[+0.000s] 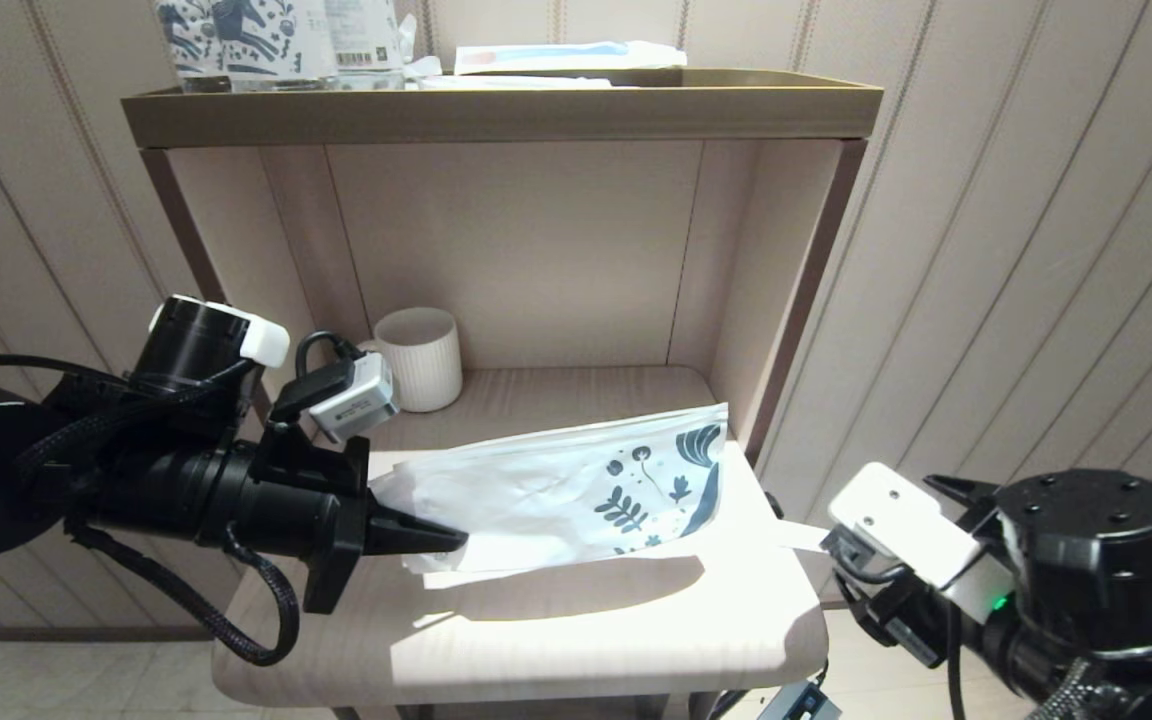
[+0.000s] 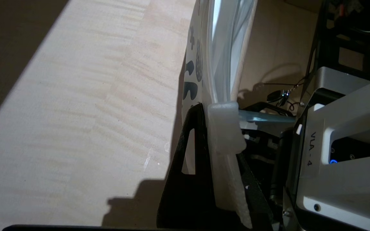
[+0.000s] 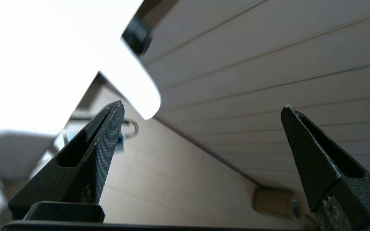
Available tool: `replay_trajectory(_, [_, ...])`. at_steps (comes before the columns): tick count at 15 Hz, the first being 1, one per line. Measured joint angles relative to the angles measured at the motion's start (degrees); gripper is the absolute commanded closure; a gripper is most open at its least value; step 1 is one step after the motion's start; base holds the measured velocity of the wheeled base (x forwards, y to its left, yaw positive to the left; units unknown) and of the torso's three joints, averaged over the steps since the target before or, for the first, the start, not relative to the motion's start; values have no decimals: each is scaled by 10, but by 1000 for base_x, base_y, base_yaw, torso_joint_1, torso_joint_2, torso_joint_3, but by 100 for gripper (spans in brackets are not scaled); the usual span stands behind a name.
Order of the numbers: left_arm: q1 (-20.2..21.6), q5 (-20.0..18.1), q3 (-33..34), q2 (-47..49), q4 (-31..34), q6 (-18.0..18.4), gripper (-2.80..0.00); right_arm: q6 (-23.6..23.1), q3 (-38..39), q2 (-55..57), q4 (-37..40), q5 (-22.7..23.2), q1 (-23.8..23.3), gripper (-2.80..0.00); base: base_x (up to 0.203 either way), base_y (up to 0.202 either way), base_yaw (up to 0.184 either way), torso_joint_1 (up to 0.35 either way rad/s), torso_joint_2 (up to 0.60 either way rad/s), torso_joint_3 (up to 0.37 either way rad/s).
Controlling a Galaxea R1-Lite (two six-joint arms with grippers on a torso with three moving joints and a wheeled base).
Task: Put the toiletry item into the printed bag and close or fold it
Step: Pick up the comb
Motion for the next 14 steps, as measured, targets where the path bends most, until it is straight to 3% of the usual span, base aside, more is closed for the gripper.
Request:
replay_trajectory(2, [0, 0, 0, 2, 0, 0, 0, 57, -12, -18, -43, -3, -2, -280, 0, 0, 0, 0, 0, 0])
replay_trajectory(6, [-1, 0, 1, 3, 0, 0, 0, 294, -20, -11, -59, -32, -20, -280, 0, 0, 0, 0, 0, 0])
replay_trajectory(8, [-1, -1, 2, 3, 0, 1, 0, 365, 18, -1, -57, -34, -23, -280, 0, 0, 0, 0, 0, 0])
replay_trajectory(10, [-1, -1, 2, 4, 0, 1, 0, 329, 43, 3, -59, -30, -27, -280, 0, 0, 0, 0, 0, 0])
replay_trajectory(14, [-1, -1, 1, 7, 0, 2, 0, 103, 57, -21, -56, -7, -30, -280, 0, 0, 0, 0, 0, 0])
